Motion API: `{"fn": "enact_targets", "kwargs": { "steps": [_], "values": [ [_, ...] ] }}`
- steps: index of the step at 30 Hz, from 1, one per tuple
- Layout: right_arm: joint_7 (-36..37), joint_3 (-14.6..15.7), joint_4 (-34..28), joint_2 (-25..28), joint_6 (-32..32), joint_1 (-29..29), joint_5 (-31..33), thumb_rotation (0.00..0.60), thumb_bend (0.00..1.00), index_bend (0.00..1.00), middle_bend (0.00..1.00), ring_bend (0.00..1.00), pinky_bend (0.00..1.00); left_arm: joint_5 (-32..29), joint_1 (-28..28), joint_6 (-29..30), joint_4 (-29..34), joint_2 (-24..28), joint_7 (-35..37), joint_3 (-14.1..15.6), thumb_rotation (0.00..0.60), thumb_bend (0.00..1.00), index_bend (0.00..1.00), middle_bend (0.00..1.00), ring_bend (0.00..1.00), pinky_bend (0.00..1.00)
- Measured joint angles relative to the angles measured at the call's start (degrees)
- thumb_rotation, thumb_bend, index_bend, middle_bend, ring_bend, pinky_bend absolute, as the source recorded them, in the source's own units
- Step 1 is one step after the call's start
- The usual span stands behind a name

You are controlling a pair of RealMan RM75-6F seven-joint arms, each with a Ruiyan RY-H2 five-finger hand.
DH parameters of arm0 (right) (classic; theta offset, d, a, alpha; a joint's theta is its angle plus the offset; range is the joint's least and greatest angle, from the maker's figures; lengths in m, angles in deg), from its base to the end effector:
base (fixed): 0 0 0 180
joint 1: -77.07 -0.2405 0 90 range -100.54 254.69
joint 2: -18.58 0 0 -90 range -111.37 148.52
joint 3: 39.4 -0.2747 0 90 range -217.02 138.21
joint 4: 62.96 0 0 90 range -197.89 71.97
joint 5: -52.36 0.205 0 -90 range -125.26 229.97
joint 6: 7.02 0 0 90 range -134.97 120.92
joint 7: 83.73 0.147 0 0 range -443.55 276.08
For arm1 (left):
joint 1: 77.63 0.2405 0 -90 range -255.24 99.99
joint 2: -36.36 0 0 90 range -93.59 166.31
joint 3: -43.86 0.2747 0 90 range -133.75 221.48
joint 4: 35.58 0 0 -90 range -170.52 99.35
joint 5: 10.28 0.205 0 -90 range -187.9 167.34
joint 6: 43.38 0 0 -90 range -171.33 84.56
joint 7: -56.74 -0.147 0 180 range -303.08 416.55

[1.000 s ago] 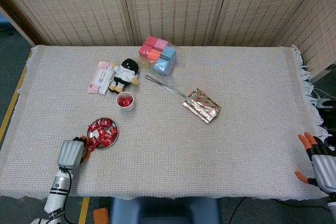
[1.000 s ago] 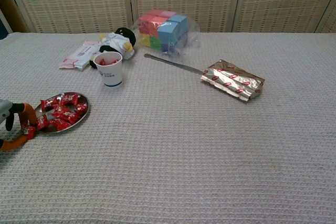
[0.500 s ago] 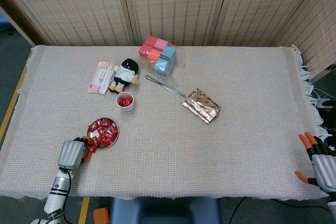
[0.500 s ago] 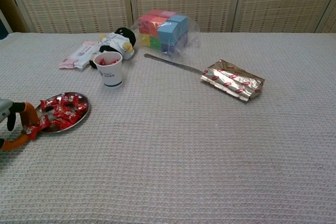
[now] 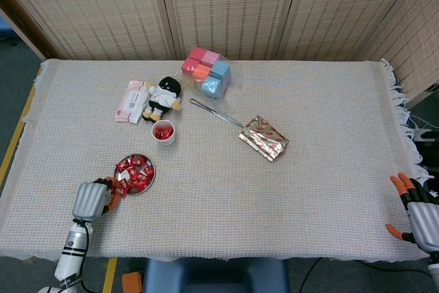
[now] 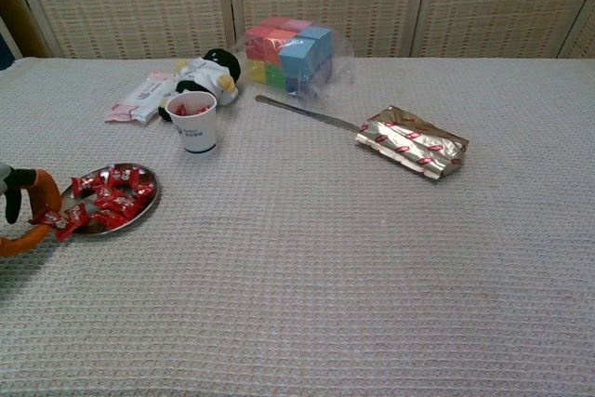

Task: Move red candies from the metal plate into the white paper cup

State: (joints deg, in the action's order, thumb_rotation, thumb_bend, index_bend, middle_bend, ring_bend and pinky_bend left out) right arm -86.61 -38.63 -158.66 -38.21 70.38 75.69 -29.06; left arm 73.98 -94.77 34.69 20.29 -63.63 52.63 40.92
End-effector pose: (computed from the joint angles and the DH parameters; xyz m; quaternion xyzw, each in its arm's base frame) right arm -0.3559 -0.1473 0.1890 0.6099 -0.4433 0.2624 0.6022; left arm -0.3194 0.2581 -0.0086 -0.6560 -0.3455 -0.3786 0.5541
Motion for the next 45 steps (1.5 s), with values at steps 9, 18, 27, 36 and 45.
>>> {"fn": "enact_targets", "kwargs": {
  "steps": [9,18,27,36,45],
  "values": [
    [-0.1,0.0,-0.1,0.0,0.0,0.0,0.1,0.6,0.09,0.0,0.0,0.0,0.2,-0.3,-0.4,-1.3,-0.1,-0.2,-0.4,-0.2,0.6,0.38,0.49,0.57,0.57,0.97],
    [0.2,-0.1,0.1,0.1,0.1,0.1,0.2,0.6,0.09,0.0,0.0,0.0,0.2,-0.3,-1.0,-1.4,0.4,-0.1,-0.3,-0.8,0.6,0.39,0.58,0.64,0.59,0.98],
    [-0.4,-0.3,0.2,-0.2,-0.3,-0.1,0.9,0.6,0.09,0.0,0.0,0.0,0.2,0.4,-5.5,-0.7,4.6,2.2,-0.3,-5.4,0.6,0.39,0.57,0.62,0.59,0.98],
    [-0.9,-0.9,0.6,-0.5,-1.2,-0.4,2.9,0.6,0.09,0.0,0.0,0.0,0.2,-3.0,-15.8,-9.0,6.0,2.6,-3.7,-12.7,0.6,0.38,0.57,0.61,0.59,0.97],
    [-1.6,-1.9,1.2,-0.9,-2.6,-1.0,5.8,0.6,0.09,0.0,0.0,0.0,0.2,-7.7,-25.0,-16.0,-2.8,-2.2,-4.3,-17.4,0.6,0.39,0.56,0.6,0.59,0.97]
  ]
}}
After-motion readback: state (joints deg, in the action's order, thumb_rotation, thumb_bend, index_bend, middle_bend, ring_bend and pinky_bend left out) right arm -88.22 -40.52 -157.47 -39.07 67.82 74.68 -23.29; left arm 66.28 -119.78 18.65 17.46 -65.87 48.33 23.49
